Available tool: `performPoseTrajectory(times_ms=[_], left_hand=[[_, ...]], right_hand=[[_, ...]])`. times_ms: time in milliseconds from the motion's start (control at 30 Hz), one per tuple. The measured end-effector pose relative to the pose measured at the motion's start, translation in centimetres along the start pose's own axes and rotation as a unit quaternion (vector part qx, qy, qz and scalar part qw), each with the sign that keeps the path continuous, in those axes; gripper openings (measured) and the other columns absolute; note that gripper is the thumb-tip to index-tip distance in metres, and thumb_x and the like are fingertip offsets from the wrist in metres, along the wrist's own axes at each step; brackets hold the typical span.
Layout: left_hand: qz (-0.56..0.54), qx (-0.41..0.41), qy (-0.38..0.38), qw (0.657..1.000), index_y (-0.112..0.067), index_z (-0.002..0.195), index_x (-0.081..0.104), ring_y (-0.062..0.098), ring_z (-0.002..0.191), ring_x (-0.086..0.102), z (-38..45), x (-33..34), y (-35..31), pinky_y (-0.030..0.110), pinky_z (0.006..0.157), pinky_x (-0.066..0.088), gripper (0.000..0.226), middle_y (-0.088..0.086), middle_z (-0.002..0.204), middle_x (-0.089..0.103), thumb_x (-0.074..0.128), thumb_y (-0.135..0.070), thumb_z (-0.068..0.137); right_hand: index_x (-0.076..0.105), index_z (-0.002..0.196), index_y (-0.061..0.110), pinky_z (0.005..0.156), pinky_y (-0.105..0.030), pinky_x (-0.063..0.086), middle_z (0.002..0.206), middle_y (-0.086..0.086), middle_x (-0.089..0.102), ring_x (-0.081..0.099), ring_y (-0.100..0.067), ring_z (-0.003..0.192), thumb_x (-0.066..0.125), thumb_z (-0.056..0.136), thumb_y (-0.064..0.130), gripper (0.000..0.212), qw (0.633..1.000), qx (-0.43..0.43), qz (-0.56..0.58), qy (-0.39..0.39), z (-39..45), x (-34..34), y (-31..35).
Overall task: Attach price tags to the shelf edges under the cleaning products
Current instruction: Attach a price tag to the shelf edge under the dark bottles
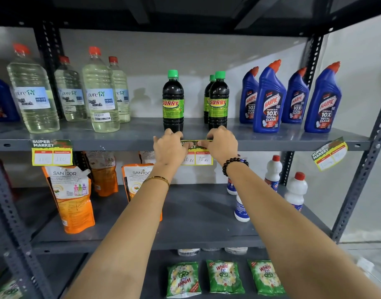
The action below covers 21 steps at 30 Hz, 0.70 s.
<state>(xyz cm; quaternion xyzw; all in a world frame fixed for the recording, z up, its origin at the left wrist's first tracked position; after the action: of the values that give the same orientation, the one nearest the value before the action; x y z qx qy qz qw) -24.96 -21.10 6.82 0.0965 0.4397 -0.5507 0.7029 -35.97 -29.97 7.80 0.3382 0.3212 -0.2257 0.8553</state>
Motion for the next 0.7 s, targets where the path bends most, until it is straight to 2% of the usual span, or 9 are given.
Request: performPoseTrajectory(times_ms=[267,400,467,533,600,700], left_hand=[[0.010,0.005,-0.011,1.000,-0.015,0.114,0.062,0.035,0.098,0.062,0.1,0.2,0.1,0.051,0.106,0.036,0.034,0.013,0.117,0.058,0.059,-0.038,0.089],[0.017,0.016,-0.013,1.000,-0.014,0.115,0.061,0.034,0.100,0.062,0.2,0.5,0.1,0.051,0.108,0.032,0.035,0.013,0.117,0.058,0.059,-0.037,0.089],[0.023,0.022,-0.023,0.999,-0.012,0.119,0.058,0.033,0.108,0.058,0.1,1.0,0.2,0.051,0.111,0.028,0.040,0.013,0.122,0.057,0.057,-0.039,0.090],[0.027,0.045,-0.048,0.997,-0.008,0.124,0.054,0.032,0.122,0.050,-0.3,1.8,-0.1,0.052,0.114,0.022,0.045,0.014,0.129,0.055,0.056,-0.038,0.090],[0.018,0.091,-0.068,0.993,-0.006,0.125,0.053,0.034,0.132,0.041,-0.9,2.7,-1.8,0.053,0.116,0.018,0.047,0.016,0.134,0.053,0.059,-0.036,0.089],[-0.013,0.141,-0.050,0.989,-0.006,0.128,0.052,0.034,0.137,0.035,-1.8,4.4,-6.3,0.050,0.118,0.015,0.049,0.017,0.141,0.048,0.059,-0.035,0.089]], right_hand=[[0.065,0.095,0.008,0.081,-0.044,0.048,0.103,-0.013,0.058,0.052,-0.032,0.098,0.067,0.081,0.036,0.032,1.000,-0.013,-0.020,-0.018,-0.3,0.5,-0.1],[0.062,0.102,0.008,0.085,-0.043,0.047,0.107,-0.013,0.056,0.051,-0.032,0.102,0.067,0.081,0.034,0.034,0.999,-0.030,-0.021,0.010,-0.6,0.4,-0.4],[0.058,0.114,0.010,0.089,-0.043,0.047,0.113,-0.013,0.057,0.051,-0.032,0.107,0.066,0.082,0.033,0.040,0.999,-0.037,0.009,0.017,-1.1,-0.1,-1.1],[0.050,0.126,0.011,0.096,-0.044,0.045,0.123,-0.013,0.056,0.049,-0.032,0.115,0.062,0.085,0.032,0.047,0.999,-0.026,0.045,-0.007,-1.9,-1.2,-2.6],[0.047,0.129,0.009,0.104,-0.043,0.039,0.131,-0.014,0.054,0.045,-0.032,0.122,0.058,0.088,0.029,0.047,0.998,-0.024,0.039,-0.041,-2.5,-2.7,-4.9],[0.047,0.129,0.005,0.108,-0.043,0.034,0.133,-0.016,0.053,0.044,-0.034,0.124,0.055,0.090,0.023,0.043,0.996,-0.008,0.003,-0.088,-3.1,-5.5,-9.3]])
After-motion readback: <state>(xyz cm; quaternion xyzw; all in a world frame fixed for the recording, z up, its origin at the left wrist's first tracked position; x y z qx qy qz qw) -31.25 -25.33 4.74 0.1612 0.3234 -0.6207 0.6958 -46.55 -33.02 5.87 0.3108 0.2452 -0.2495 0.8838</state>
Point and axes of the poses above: each hand's wrist, its own z-axis towards the middle knuckle, its own x-axis out of the palm, y = z × x, the point moved 2 cm from there along z, towards the middle knuckle
